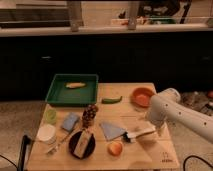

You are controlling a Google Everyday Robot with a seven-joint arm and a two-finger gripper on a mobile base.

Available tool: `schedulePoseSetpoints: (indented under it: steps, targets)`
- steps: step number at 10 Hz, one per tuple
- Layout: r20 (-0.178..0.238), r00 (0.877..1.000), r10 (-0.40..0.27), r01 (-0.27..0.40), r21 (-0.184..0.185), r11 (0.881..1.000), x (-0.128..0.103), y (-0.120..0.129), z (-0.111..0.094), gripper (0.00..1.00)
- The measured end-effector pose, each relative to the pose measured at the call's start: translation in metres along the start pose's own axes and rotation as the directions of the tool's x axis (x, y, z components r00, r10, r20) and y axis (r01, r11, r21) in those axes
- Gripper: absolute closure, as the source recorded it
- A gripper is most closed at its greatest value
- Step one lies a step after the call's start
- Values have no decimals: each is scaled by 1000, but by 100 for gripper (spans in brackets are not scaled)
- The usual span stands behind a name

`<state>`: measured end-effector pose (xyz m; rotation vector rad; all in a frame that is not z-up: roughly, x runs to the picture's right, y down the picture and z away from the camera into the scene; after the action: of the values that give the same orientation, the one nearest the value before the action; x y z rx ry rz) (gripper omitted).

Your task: Wipe tray with brush

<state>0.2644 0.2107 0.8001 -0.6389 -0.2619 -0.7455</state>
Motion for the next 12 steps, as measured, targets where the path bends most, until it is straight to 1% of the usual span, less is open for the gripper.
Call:
schedulePoseSetpoints:
  steps: [2,5,6,8,9,11,12]
  targets:
    - [8,998,55,-55,4,998,-7,-3,12,20]
    - [4,993,120,-120,-3,993,-8,-4,27,20]
    - [4,990,143,-143,-6,990,-7,-4,32,24]
    - [5,985,172,-172,-12,985,-6,-3,43,43]
    - [9,983,183,-183,-6,983,-4,-4,48,54]
    - [12,982,189,-189,-9,982,-3,-3,48,73]
    - [11,981,192,-192,-23,981,-3,4,46,86]
